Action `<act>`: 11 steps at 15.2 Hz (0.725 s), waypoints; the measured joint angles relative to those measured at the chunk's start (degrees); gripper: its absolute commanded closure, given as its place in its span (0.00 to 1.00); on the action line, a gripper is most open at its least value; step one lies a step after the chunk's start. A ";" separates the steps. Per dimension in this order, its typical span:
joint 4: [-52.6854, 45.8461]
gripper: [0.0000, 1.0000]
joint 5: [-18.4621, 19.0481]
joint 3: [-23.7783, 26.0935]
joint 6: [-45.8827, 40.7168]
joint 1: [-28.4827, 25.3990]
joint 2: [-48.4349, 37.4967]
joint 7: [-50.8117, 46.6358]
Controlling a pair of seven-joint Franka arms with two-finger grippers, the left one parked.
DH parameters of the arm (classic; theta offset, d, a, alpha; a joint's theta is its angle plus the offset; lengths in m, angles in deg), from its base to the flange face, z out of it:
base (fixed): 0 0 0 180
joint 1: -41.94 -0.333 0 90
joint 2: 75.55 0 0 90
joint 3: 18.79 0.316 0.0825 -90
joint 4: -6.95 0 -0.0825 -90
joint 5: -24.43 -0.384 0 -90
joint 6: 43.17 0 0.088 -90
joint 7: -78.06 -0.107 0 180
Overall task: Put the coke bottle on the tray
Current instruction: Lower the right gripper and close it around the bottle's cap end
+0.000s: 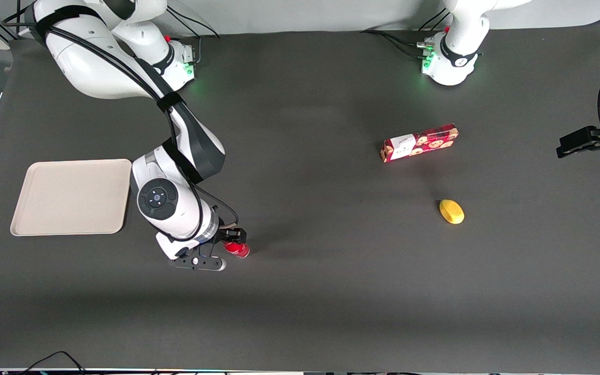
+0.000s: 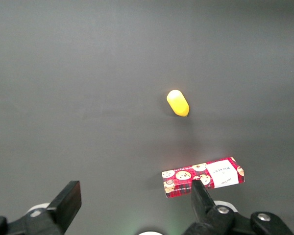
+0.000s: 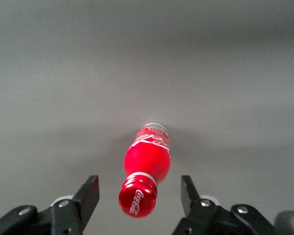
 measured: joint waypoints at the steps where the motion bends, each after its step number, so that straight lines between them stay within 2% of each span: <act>1: 0.00 0.25 0.03 0.00 0.00 0.00 0.00 0.00; 4: 0.00 0.44 0.04 0.00 0.00 0.00 0.00 -0.01; 7: 0.00 0.83 0.05 0.02 0.01 0.00 0.00 -0.06; 8: 0.00 0.86 0.05 0.05 0.01 0.00 0.00 -0.06; 9: 0.01 0.94 0.05 0.09 0.01 -0.01 0.00 -0.06; 11: 0.01 1.00 0.11 0.10 0.00 -0.01 -0.05 -0.08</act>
